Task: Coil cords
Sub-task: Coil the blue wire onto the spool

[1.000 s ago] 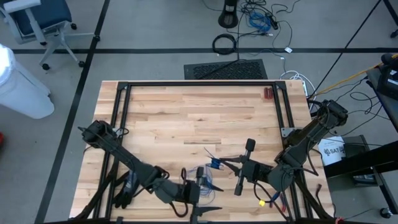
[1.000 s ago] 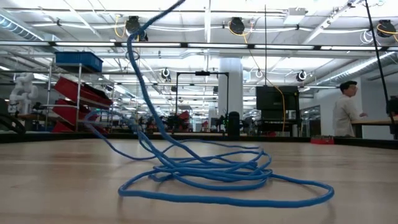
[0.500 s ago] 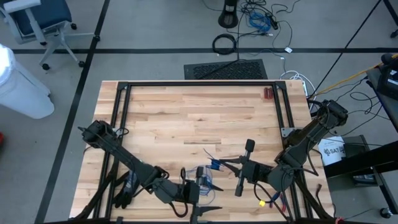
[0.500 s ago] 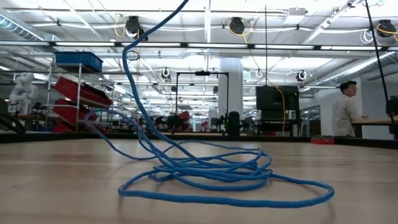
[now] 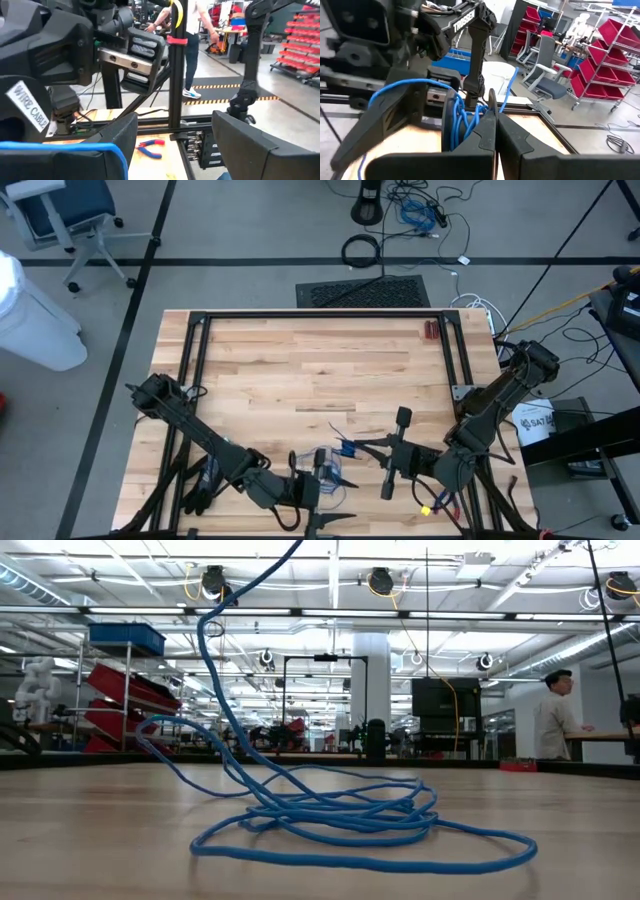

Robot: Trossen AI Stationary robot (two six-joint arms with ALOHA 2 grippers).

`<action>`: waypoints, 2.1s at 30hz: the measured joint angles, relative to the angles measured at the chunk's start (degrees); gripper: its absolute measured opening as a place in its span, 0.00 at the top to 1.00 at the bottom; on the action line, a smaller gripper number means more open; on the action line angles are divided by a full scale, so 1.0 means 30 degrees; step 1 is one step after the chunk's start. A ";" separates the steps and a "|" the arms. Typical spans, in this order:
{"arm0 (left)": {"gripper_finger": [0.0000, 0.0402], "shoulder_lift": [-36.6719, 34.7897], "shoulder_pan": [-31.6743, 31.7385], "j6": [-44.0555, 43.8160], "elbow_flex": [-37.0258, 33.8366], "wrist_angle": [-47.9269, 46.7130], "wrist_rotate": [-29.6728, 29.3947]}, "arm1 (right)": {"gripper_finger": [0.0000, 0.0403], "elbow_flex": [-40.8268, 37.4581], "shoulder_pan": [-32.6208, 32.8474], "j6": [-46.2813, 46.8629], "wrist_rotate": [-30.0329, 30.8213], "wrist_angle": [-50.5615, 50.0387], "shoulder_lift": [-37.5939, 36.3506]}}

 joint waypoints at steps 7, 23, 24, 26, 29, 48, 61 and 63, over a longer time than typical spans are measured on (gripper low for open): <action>0.35 -0.0036 -0.0407 0.0007 0.0000 0.0100 0.0007 | 1.00 0.0000 -0.0033 -0.0075 0.0002 -0.0002 0.0000; 0.35 -0.0036 -0.0843 -0.0007 0.0000 -0.0898 -0.0563 | 1.00 0.0000 -0.0037 -0.0497 0.0042 -0.0002 -0.0004; 0.35 -0.0036 -0.0942 -0.0007 0.0000 -0.0898 -0.0568 | 1.00 0.0000 -0.0033 -0.0497 0.0039 -0.0002 -0.0015; 0.35 -0.0036 -0.1061 -0.0007 0.0000 -0.0906 -0.0568 | 1.00 0.0000 -0.0033 -0.0499 0.0044 0.0001 -0.0029; 0.35 -0.0036 -0.1223 0.0000 0.0000 -0.0913 -0.0619 | 1.00 0.0000 -0.0036 -0.0565 0.0260 0.0000 -0.0036; 0.54 -0.1457 -0.2853 0.0175 0.0007 -0.1911 -0.7693 | 1.00 0.0007 0.0120 -0.1073 0.1073 -0.0002 -0.0044; 0.98 -0.3236 -0.3170 0.0652 0.0007 -0.3740 -0.8281 | 1.00 0.0007 0.0120 -0.0431 0.1059 -0.0510 -0.0044; 0.98 -0.3472 -0.3181 0.0665 0.0007 -0.3783 -0.8371 | 1.00 0.0015 0.0120 -0.0204 0.1051 -0.0732 -0.0044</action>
